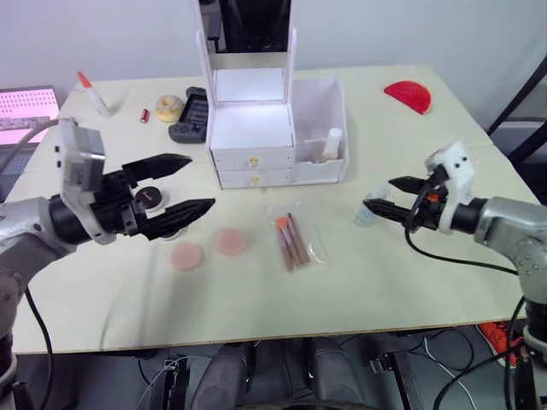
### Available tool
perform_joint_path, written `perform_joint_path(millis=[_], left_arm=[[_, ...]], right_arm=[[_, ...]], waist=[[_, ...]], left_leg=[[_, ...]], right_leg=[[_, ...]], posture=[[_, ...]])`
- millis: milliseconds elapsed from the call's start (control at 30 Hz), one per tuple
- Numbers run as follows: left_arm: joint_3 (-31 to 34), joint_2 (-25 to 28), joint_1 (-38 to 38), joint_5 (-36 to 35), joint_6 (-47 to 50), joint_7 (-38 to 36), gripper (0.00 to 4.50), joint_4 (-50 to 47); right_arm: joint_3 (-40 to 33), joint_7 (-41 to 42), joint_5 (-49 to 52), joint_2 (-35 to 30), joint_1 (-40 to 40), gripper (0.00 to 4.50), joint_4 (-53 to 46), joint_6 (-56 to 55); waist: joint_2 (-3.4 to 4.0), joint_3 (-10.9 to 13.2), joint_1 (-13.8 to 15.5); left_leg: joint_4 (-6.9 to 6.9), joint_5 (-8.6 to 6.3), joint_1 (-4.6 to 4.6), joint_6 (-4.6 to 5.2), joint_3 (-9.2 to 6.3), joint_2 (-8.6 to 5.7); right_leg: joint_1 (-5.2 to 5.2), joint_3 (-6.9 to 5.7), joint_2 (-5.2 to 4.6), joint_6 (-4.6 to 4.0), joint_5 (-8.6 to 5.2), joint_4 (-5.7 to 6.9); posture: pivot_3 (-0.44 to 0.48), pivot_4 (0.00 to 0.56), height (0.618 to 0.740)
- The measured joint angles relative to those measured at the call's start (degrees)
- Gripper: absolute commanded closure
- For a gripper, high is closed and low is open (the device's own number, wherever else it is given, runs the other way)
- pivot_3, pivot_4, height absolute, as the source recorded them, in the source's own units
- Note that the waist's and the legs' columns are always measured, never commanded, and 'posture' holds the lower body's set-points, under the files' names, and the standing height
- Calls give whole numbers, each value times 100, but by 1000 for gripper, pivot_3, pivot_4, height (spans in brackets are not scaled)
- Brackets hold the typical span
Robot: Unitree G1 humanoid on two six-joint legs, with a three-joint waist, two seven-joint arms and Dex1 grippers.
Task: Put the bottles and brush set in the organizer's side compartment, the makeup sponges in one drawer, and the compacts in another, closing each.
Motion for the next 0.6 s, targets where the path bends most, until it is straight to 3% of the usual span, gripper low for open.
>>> perform_joint_path(millis=[600], left_arm=[[17,19,237,54,46,-19,0,-36]], right_arm=[[107,-47,14,5,72,78,228,-284]], waist=[[0,0,-14]], left_leg=[[-1,0,1,0,-1,1]], right_leg=[[0,0,1,0,0,-1]], posture=[[0,150,738]])
